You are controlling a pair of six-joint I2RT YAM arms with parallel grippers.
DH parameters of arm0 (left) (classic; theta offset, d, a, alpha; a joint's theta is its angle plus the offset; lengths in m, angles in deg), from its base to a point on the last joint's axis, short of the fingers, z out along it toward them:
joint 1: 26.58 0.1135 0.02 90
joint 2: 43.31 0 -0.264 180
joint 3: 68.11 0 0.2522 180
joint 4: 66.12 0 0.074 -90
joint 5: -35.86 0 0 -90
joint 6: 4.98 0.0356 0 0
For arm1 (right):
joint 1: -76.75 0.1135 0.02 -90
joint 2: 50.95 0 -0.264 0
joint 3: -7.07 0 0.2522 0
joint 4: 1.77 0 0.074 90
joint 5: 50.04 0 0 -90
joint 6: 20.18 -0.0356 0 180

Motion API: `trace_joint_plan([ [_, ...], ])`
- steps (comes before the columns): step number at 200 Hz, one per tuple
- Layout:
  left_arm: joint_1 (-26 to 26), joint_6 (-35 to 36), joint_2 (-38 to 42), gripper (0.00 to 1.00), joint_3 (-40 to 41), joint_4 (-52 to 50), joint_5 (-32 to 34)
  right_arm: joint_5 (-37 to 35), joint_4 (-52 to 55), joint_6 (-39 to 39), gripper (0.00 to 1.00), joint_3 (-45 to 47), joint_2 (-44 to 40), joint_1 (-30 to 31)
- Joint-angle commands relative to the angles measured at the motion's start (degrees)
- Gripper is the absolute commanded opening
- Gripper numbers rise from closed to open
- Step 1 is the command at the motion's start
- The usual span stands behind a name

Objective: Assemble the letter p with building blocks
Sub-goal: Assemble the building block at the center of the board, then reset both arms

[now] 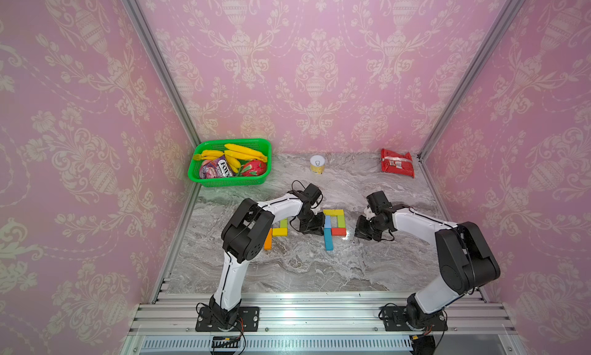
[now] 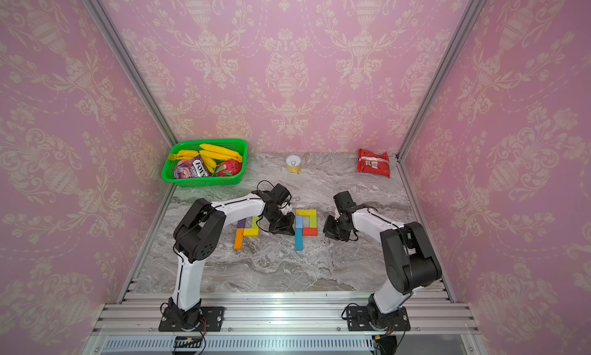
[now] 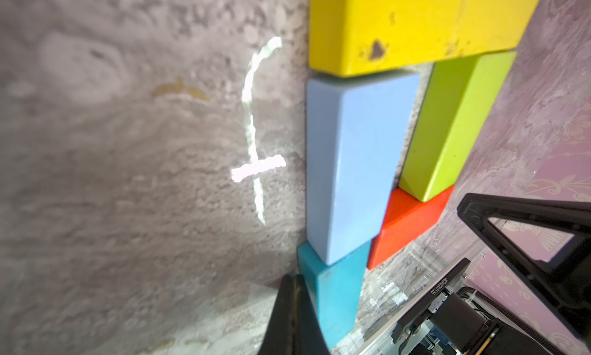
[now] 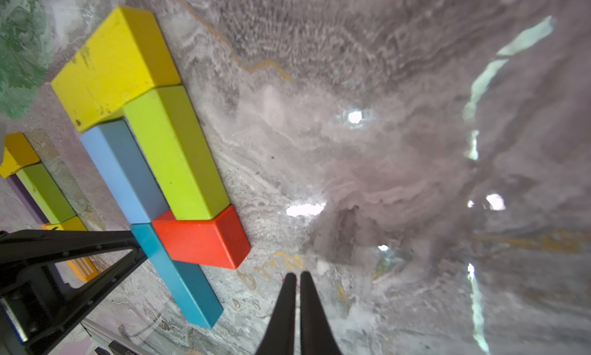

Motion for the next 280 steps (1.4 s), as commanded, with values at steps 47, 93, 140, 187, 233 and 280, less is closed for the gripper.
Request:
trace_joint_plan([
  [47,-0.31,-0.87,-2.72,0.0,-1.7,-0.95,0.55,1.01,-0.26,0.32,0.09,0.62,1.05,-0.23],
  [93,-0.33,-1.51,-1.93,0.0,-0.87,-0.69,1.07,0.89,-0.31,0.1,0.09,0.98,0.59,-0.21],
  [140,-0.4,1.46,9.46,0.01,0.21,-6.23,16.71,-4.23,2.23,0.61,0.16,0.03,-7.79,-0.25],
  [187,1.1,12.21,28.65,0.46,2.35,-1.7,41.4,-19.44,4.16,6.7,1.0,-6.62,-19.45,-0.92],
  [233,18.91,17.57,38.81,0.99,12.7,16.5,47.53,-37.51,-3.91,15.26,1.0,-11.66,-18.93,-9.17],
  [280,27.14,26.89,36.91,0.99,28.33,38.32,54.63,-37.44,-24.83,21.16,1.0,-1.18,-9.76,-15.2],
])
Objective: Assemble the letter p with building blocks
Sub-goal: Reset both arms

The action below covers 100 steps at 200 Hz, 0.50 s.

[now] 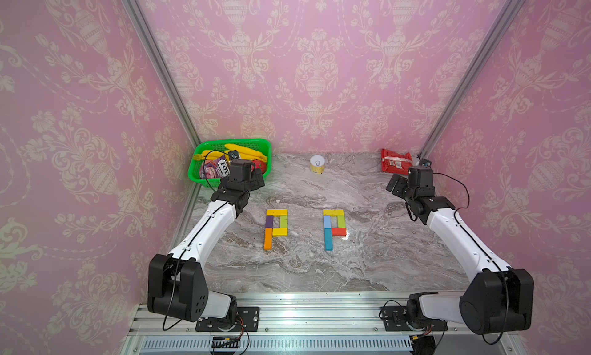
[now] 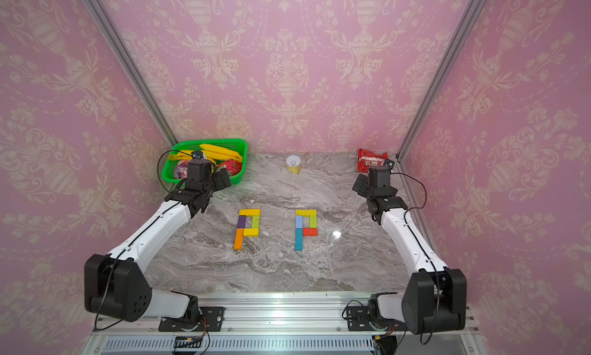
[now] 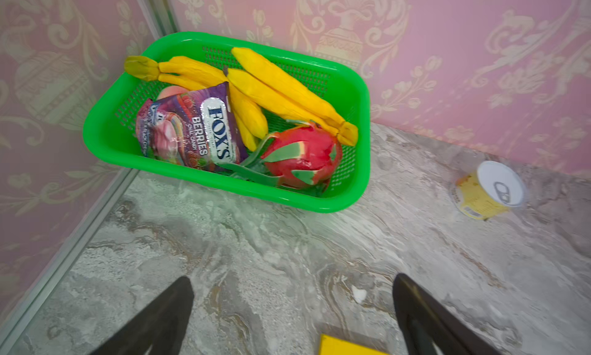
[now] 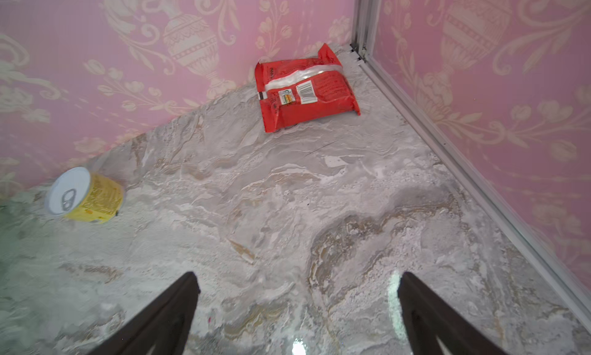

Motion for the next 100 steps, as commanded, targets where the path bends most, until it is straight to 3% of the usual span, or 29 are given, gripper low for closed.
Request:
trace_joint_plan([
  [1,0.43,8.65,-2.02,0.99,7.26,15.35,5.9,-1.32,-11.14,5.44,1.0,5.82,5.41,-1.27],
  [28,0.71,17.28,-0.22,0.99,21.03,34.3,7.43,-1.08,-17.66,6.89,1.0,11.29,6.99,-1.28],
  [40,2.85,16.49,1.22,0.99,26.12,40.0,5.7,-0.98,-21.52,7.73,1.0,14.17,5.97,-1.35],
  [60,8.71,12.78,0.63,0.99,29.83,42.33,0.05,-1.92,-24.74,10.23,1.0,16.4,4.52,-1.36],
  [84,9.76,15.62,-0.4,0.99,29.87,43.72,-4.37,-3.5,-30.63,13.78,1.0,20.69,4.39,-1.33],
  [100,9.74,16.17,-1.27,0.99,26.13,35.12,-8.15,-3.05,-34.65,13.4,1.0,24.88,5.15,-1.41],
])
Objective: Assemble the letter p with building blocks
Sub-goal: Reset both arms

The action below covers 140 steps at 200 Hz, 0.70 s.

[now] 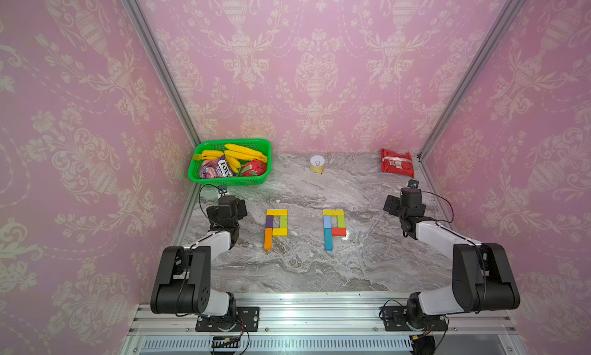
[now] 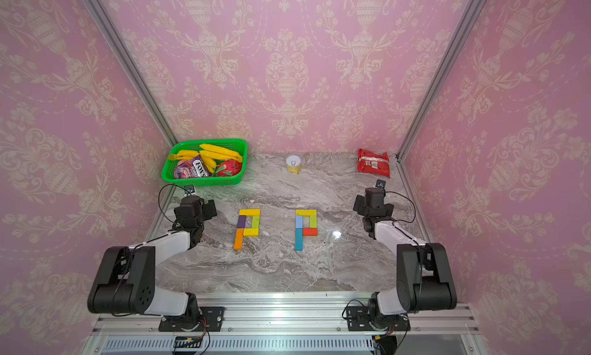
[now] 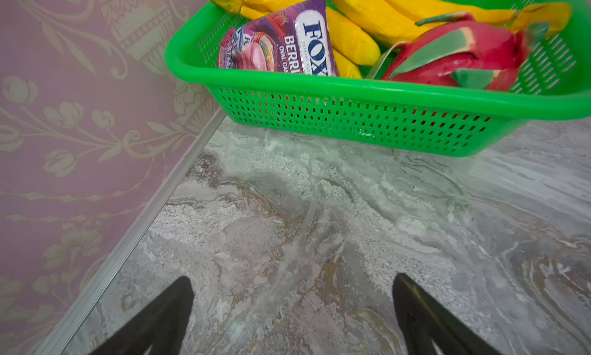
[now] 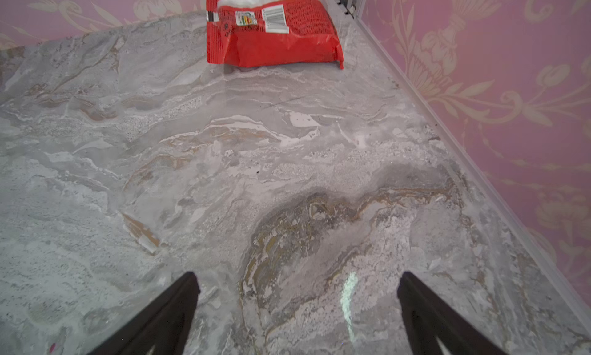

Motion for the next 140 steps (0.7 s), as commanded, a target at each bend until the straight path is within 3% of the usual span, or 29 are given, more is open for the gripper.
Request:
trace_joint_plan([
  [1,-0.13,3.17,-0.42,0.99,-3.54,-1.76,-7.66,-1.54,-9.53,2.76,1.0,5.73,0.1,-0.01],
  [39,0.08,4.22,0.2,0.99,0.46,-2.84,-7.66,-1.39,-24.55,4.42,1.0,15.45,-5.46,0.44],
  [59,0.24,0.41,-3.79,0.99,7.4,14.24,-2.77,4.53,-34.11,8.93,1.0,18.91,-3.6,0.59],
  [70,-0.12,2.45,-7.44,0.99,9.43,22.7,-5.82,6.67,-44.23,10.06,1.0,21.86,0.38,1.01],
  [90,-0.87,4.4,-8.49,0.99,11.04,25.89,-8.47,9.36,-41.11,10.5,1.0,19.16,3.56,0.56],
  [99,-0.99,5.26,-7.73,0.99,10.25,22.69,-10.83,9.92,-39.56,10.09,1.0,18.4,3.32,0.28],
  [140,-0.74,5.08,-8.14,0.99,9.53,22.24,-11.35,10.12,-39.4,10.2,1.0,18.48,3.23,0.13],
])
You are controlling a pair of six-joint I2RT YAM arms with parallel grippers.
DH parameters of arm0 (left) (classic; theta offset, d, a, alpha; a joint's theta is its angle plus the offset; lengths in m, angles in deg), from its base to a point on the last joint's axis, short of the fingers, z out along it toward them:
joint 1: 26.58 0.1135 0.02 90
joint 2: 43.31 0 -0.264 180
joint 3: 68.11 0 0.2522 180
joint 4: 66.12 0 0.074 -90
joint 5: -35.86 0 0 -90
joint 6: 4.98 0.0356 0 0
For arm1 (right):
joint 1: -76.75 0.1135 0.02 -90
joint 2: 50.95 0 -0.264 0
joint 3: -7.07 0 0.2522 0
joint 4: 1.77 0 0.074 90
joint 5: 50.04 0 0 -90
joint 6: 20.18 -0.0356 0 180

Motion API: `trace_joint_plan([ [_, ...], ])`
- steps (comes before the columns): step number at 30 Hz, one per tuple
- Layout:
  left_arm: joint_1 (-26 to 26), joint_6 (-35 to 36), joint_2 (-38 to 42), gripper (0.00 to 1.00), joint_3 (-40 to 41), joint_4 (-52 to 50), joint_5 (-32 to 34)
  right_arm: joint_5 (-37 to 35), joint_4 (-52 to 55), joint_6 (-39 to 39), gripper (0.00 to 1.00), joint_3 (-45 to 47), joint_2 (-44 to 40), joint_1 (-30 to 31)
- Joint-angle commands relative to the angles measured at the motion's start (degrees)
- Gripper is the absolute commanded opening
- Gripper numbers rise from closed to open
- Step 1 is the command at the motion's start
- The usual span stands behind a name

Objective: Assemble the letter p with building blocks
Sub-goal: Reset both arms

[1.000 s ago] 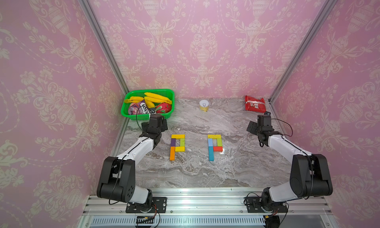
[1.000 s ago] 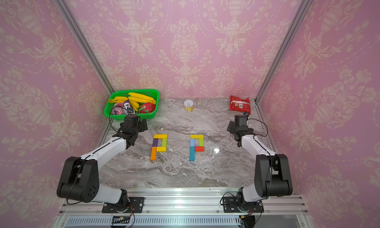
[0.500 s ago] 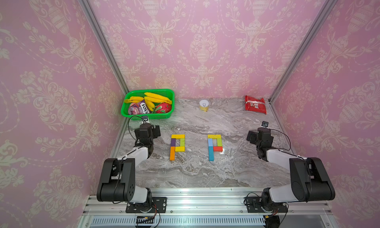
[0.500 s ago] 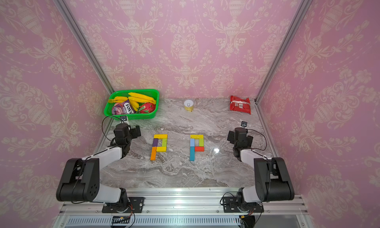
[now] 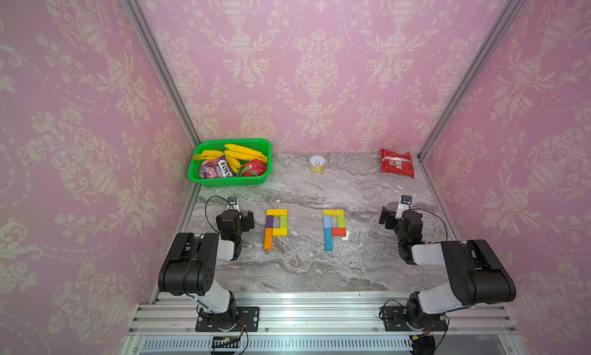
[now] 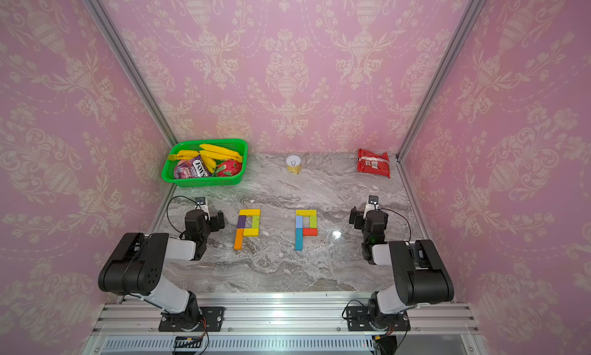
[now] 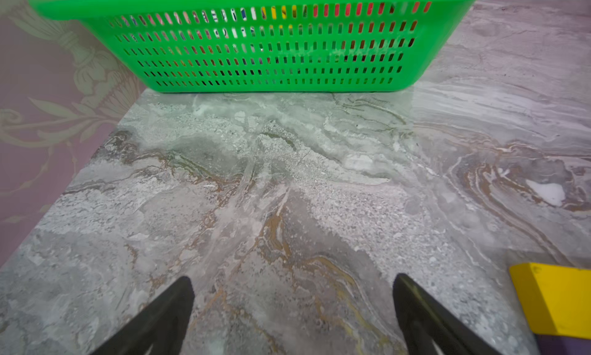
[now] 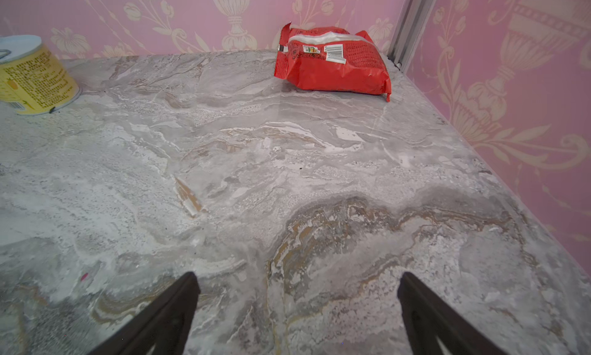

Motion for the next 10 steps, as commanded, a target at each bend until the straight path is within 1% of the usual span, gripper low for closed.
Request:
trace_joint_plan([
  [1,-0.08,1.42,0.2,0.99,-1.06,2.45,-2.07,1.36,-2.59,1.31,1.0,-0.75,0.06,-0.22],
  [7,0.5,0.77,0.16,0.99,-1.44,1.66,-2.23,2.23,-2.05,1.2,1.0,-1.1,0.08,-0.31],
  [10,0.58,0.7,0.23,0.99,-1.41,1.62,-2.25,7.1,-0.83,2.33,1.0,-1.71,0.03,-1.1],
])
